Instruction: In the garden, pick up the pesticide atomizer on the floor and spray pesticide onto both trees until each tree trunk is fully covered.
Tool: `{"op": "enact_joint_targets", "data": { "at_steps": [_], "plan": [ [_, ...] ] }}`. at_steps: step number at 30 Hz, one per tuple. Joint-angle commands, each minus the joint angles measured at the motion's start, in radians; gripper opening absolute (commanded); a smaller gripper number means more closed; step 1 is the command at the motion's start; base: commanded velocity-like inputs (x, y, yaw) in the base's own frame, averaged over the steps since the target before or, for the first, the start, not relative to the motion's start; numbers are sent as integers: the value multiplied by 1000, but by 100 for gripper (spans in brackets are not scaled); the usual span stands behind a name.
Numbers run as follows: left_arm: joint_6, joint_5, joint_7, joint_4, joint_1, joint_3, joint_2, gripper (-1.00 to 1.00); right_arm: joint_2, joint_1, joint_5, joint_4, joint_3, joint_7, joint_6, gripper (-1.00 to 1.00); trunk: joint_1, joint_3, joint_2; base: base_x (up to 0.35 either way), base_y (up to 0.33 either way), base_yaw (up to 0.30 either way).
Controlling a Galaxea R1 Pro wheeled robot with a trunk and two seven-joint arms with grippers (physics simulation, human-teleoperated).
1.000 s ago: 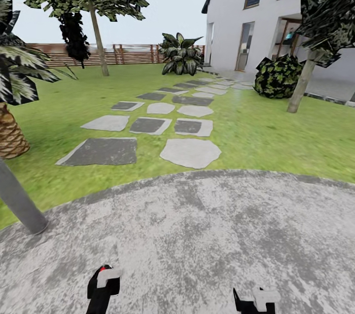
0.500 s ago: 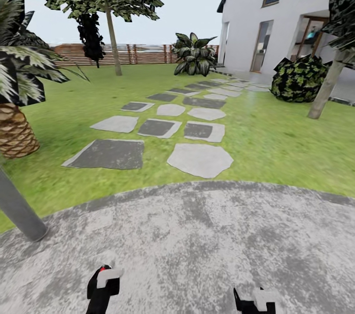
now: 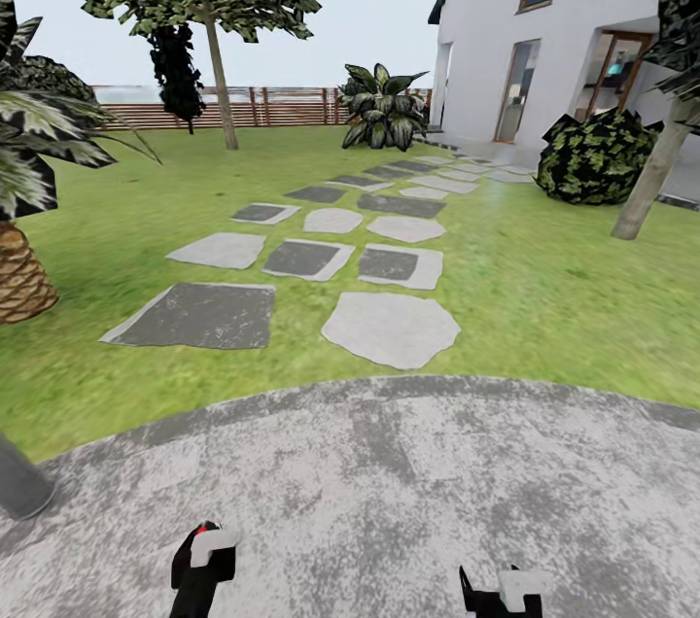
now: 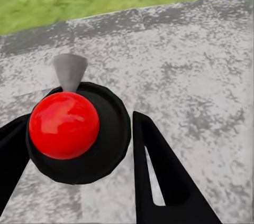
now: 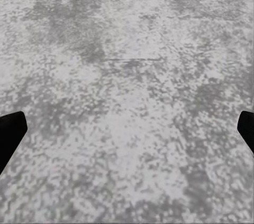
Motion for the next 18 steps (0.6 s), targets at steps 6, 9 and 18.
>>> {"op": "enact_joint_targets", "data": {
  "at_steps": [6,9,18],
  "plan": [
    [-3,-9,2,1,-1,7,-1,-100,-1,-1,1,2,0,0,-4,100,0,-1,0,330,-110,0],
    [-3,-9,2,1,-1,7,-1,-100,-1,-1,1,2,0,-1,-4,100,0,-1,0,330,-110,0],
    [-3,-9,2,1,-1,7,-1,-100,-1,-1,1,2,0,-3,-4,100,0,-1,0,330,-110,0]
  ]
}}
